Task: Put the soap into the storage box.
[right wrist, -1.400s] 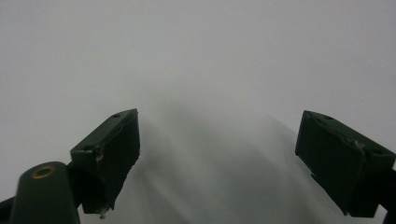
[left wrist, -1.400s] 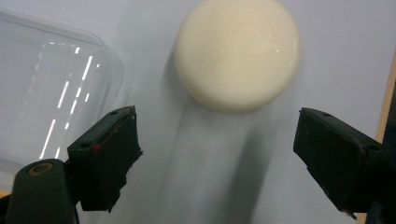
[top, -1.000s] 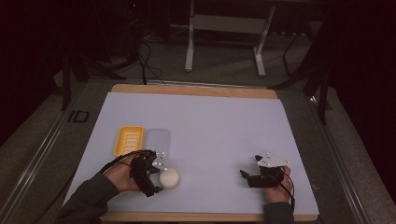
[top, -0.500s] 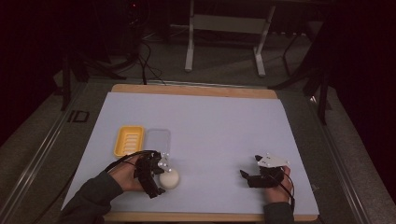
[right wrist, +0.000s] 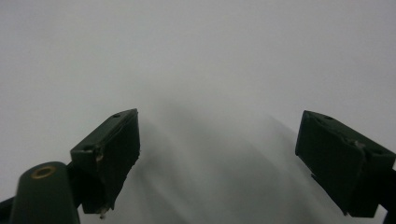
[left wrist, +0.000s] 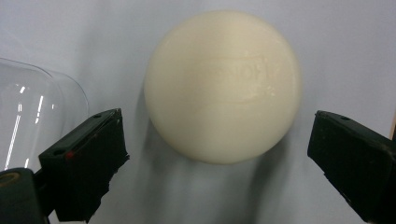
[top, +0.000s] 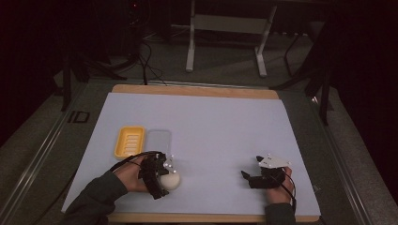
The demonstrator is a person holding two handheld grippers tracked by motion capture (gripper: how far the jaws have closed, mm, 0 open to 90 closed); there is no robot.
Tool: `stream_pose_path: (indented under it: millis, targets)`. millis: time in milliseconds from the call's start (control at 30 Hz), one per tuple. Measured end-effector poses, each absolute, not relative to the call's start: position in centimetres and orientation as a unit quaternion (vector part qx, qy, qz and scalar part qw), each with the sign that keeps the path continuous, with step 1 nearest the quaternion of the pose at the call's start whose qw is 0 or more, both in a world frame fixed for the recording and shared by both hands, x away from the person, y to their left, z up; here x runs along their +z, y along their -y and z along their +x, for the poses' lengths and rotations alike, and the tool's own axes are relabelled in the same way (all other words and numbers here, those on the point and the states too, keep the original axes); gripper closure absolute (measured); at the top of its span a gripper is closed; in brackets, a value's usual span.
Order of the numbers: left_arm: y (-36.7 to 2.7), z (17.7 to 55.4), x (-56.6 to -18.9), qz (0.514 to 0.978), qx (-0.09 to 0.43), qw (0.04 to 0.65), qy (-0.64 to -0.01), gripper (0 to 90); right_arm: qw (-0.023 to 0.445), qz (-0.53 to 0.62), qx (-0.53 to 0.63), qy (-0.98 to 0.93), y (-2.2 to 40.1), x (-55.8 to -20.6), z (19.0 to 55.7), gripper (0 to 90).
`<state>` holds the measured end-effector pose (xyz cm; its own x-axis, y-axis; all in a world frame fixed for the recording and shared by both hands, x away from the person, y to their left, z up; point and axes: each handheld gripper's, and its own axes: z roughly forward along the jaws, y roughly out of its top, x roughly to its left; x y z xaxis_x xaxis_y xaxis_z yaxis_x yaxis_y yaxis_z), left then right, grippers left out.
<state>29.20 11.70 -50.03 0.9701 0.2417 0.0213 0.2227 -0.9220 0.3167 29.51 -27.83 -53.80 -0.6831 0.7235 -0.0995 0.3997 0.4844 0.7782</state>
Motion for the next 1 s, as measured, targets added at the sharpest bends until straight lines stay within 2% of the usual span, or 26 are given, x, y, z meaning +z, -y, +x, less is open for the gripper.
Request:
stream_pose_path:
  millis: [667, 867, 1000]
  targets:
    - [-10.0, 29.8, -50.6, 0.983, 0.019, 0.150, -0.108, 5.1, 0.213, 0.336, 0.380, -0.835, 27.8, -53.8, 29.5, 13.8]
    - [-9.3, 30.0, -50.9, 0.985, 0.013, 0.142, -0.099, 6.9, 0.213, 0.336, 0.380, -0.835, 27.8, -53.8, 29.5, 13.8]
    - [-9.2, 30.1, -50.9, 0.985, 0.010, 0.141, -0.096, 13.0, 0.213, 0.336, 0.380, -0.835, 27.8, -53.8, 29.5, 13.8]
